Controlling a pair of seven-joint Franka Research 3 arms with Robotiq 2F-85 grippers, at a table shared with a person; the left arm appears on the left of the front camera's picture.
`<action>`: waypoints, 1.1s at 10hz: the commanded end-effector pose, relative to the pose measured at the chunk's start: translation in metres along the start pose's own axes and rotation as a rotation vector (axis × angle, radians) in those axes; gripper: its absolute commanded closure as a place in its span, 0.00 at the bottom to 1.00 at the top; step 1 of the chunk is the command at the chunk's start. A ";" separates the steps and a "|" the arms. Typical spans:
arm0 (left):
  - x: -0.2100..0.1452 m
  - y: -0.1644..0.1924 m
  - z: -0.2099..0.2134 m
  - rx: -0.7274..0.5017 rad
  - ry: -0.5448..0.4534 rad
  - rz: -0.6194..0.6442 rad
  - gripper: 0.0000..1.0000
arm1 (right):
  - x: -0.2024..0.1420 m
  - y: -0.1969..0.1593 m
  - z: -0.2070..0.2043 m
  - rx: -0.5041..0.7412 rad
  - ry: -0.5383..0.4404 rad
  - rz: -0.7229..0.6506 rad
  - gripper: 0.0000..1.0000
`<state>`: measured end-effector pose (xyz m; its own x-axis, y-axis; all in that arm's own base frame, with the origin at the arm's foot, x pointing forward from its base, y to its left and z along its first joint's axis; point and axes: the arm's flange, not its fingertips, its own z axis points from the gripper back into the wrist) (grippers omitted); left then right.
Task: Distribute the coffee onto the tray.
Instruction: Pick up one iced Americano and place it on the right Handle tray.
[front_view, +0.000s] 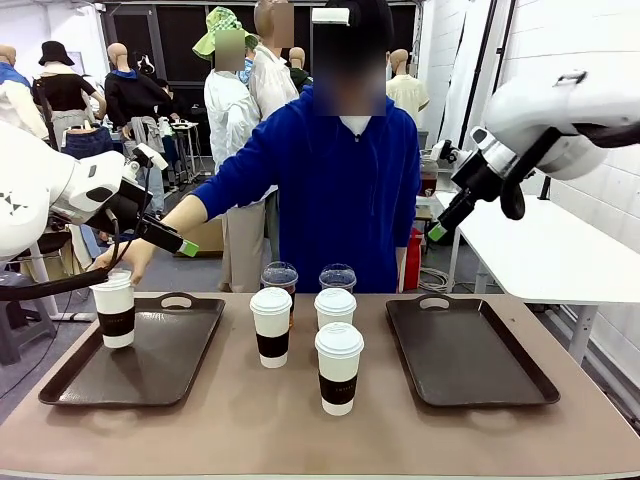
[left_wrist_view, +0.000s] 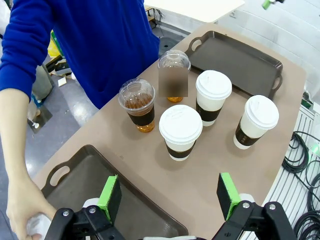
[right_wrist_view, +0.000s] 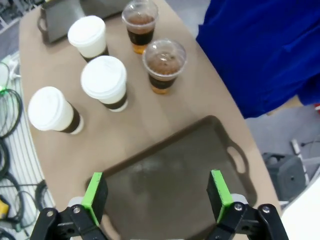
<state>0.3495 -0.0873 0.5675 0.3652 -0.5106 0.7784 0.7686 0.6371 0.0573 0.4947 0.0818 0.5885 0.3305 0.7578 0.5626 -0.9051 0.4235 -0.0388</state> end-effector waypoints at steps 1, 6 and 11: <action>-0.001 0.001 0.001 -0.003 -0.004 0.003 0.00 | 0.013 -0.034 -0.005 0.007 0.046 0.092 0.00; -0.001 0.001 0.001 -0.003 -0.004 0.003 0.00 | -0.003 -0.085 -0.066 0.182 0.049 0.195 0.00; -0.001 0.001 0.001 -0.003 -0.004 0.003 0.00 | -0.018 -0.087 -0.086 0.189 0.071 0.173 0.00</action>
<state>0.3495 -0.0872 0.5676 0.3653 -0.5108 0.7782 0.7684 0.6374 0.0577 0.5906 0.0698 0.5106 0.1864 0.8444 0.5023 -0.9799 0.1970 0.0325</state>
